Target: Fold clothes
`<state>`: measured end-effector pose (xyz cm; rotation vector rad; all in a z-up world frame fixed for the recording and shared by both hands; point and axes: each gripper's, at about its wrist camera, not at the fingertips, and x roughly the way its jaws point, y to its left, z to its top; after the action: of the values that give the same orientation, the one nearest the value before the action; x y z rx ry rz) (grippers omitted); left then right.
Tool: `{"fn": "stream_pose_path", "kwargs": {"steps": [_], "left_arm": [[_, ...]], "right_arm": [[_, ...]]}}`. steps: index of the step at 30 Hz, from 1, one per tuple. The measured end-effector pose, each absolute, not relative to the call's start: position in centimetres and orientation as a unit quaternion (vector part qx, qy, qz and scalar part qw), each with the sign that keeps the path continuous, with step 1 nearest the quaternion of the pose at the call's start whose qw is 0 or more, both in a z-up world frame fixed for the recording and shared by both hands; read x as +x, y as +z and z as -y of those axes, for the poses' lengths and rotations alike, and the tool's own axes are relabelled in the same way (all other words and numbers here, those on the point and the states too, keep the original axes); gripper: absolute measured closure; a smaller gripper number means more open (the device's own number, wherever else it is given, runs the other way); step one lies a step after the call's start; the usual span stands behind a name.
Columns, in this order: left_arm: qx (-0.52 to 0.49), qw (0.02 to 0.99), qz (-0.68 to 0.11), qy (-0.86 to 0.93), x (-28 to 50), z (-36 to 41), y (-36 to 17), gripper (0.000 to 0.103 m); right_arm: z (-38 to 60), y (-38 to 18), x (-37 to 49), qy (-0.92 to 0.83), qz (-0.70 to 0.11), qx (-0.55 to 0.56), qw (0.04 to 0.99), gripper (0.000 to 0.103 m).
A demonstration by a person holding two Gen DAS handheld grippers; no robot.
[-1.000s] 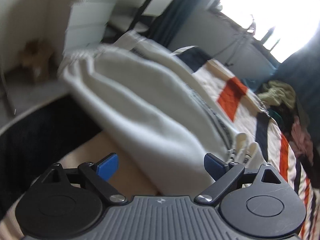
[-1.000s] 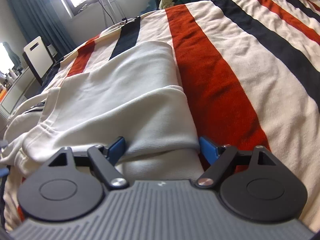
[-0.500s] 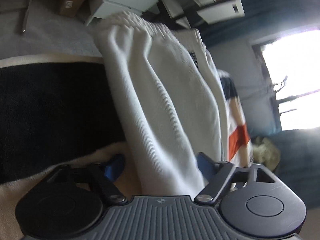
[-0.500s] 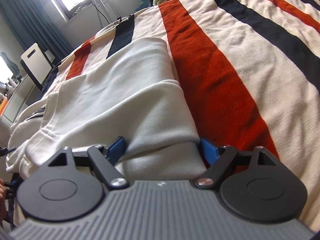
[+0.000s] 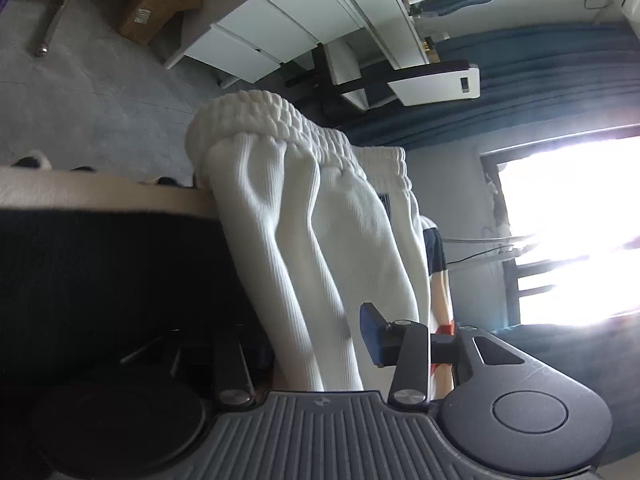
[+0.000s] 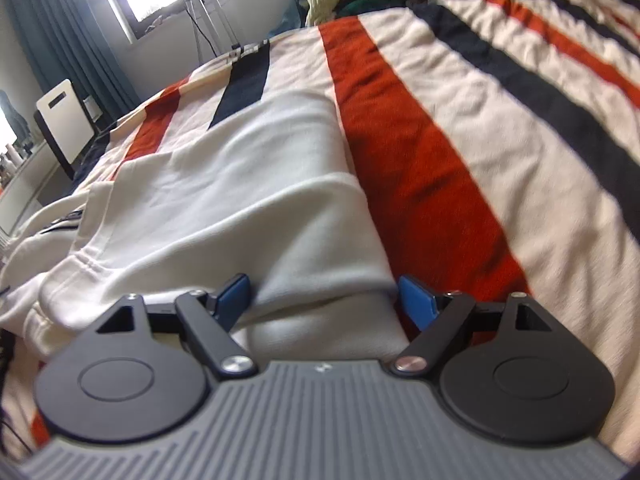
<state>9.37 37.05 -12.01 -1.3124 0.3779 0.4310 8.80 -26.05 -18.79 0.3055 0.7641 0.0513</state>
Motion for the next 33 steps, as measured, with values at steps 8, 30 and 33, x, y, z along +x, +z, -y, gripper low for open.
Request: {"fn": "stream_pose_path", "kwargs": {"steps": [8, 30, 33], "left_arm": [[-0.471, 0.822, -0.202, 0.247, 13.1, -37.9, -10.0, 0.080], [0.055, 0.991, -0.114, 0.049, 16.7, -2.8, 6.7, 0.094], [0.070, 0.991, -0.112, 0.020, 15.7, 3.9, 3.9, 0.094]], "right_arm": [[25.4, -15.6, 6.9, 0.030, -0.246, 0.095, 0.964, 0.020], [32.3, -16.9, 8.5, -0.041, -0.314, 0.260, 0.912, 0.020], [34.5, -17.5, 8.5, -0.067, -0.316, 0.306, 0.895, 0.020]]}}
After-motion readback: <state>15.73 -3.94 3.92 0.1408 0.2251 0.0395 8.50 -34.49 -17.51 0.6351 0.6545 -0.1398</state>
